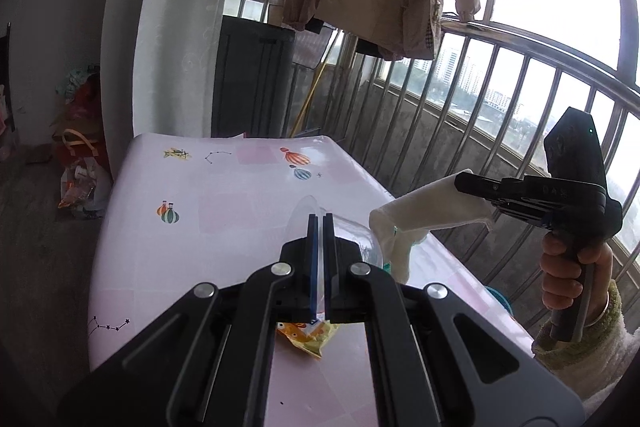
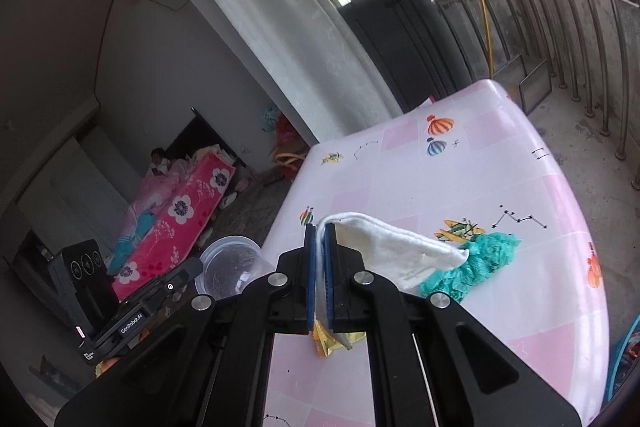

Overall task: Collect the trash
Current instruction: 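Carry the cup and glove to the wastebasket and release both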

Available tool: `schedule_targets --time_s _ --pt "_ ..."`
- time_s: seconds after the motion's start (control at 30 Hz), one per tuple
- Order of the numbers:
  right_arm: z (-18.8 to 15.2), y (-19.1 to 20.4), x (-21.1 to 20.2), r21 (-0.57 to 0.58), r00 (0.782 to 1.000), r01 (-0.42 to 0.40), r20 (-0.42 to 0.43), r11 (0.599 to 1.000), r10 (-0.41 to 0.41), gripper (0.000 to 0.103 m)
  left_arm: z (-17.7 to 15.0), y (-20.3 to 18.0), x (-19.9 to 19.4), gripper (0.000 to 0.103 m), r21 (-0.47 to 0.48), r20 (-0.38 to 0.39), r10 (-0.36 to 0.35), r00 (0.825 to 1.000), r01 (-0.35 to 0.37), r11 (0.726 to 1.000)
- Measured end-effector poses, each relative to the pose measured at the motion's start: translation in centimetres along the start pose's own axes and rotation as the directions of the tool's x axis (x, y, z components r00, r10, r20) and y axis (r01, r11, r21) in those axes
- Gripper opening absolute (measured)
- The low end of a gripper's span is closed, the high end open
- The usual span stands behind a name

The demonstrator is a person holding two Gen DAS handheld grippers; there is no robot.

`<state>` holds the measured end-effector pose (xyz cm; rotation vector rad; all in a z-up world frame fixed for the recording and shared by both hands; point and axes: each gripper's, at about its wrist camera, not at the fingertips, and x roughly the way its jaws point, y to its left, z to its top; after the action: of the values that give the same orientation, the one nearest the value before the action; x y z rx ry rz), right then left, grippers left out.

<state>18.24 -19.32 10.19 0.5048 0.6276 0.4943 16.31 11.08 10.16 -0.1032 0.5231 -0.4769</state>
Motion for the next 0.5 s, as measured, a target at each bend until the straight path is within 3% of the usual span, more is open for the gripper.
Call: schedule_targets --time_s 0.27,0.37,0.5 --pt "-1.7 -1.8 -9.4 0.026 0.987 0.088 0.131 0.996 -0.090 0.004 -0.1 -7.4 -0.5 0.000 0.081 -0.023 -0.138 0.990 0.139 0.987" --pt "-2.9 -3.7 -14.2 0.070 0.965 0.163 0.194 0.984 -0.173 0.004 -0.3 -11.1 0.8 0.000 0.104 -0.059 -0.226 0.972 0.231 0.967" --pt "-4.6 -7.1 -20.2 0.167 0.916 0.263 0.265 0.950 -0.300 0.004 -0.8 -16.4 3.5 0.000 0.145 -0.131 -0.328 0.936 0.345 0.927"
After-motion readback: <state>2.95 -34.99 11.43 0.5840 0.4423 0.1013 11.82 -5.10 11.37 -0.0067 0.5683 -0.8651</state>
